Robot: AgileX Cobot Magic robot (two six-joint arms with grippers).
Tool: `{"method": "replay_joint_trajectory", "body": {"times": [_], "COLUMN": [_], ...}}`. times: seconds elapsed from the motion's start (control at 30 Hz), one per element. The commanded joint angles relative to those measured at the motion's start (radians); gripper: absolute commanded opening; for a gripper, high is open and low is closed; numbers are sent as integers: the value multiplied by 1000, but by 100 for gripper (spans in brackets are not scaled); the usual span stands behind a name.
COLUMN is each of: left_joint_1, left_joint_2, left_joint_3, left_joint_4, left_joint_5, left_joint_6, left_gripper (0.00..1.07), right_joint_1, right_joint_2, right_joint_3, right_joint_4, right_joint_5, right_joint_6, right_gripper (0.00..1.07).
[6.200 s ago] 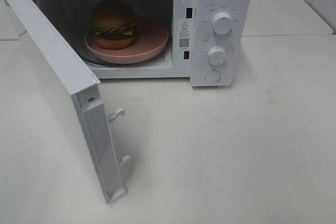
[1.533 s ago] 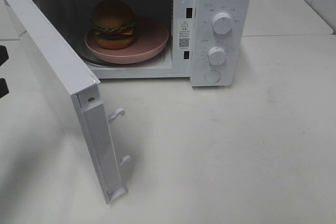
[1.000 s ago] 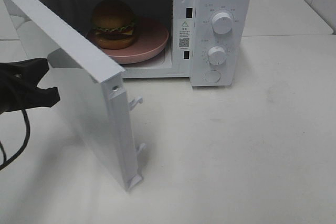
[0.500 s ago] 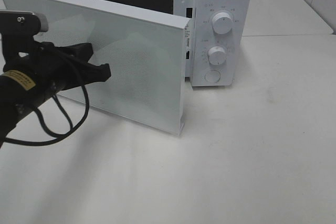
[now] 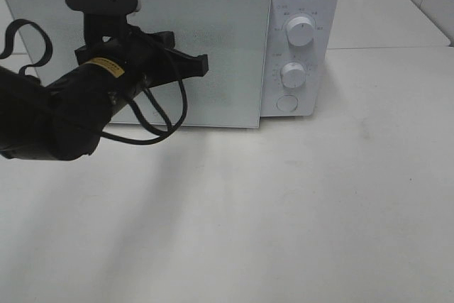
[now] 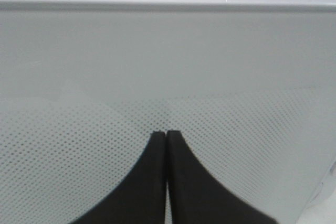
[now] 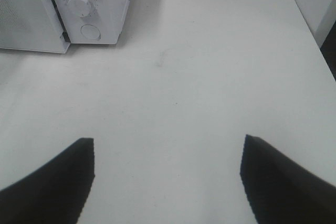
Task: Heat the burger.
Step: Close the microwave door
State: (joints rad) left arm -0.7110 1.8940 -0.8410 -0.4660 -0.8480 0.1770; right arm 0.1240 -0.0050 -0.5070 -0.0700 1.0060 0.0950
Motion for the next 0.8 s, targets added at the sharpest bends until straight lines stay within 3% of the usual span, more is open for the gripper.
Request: {"method": "replay_joint_trajectory", "body": {"times": [0.03, 0.13, 0.3, 0.67, 0.8], "left_joint_1": [-5, -5, -3, -2, -5], "left_joint_2": [27, 35, 73, 141, 137], "left_joint_3": [-83, -97, -180, -306, -309], "left_joint_4": [-69, -79, -150, -151, -144], "left_joint_5": [37, 37, 100, 137, 151], "left_joint_6": [35, 45, 115, 119, 119], "left_gripper": [0, 0, 0, 0, 0], "right_joint_1": [-6, -6, -6, -6, -6], "right_joint_2": [-30, -30, -30, -30, -30], "right_joint_3": [5, 5, 5, 5, 5], "right_joint_4": [1, 1, 1, 1, 1], "right_joint_5": [-12, -12, -12, -12, -12], "right_joint_6": [-12, -12, -12, -12, -12], "right_gripper": [75, 75, 75, 75, 75]}}
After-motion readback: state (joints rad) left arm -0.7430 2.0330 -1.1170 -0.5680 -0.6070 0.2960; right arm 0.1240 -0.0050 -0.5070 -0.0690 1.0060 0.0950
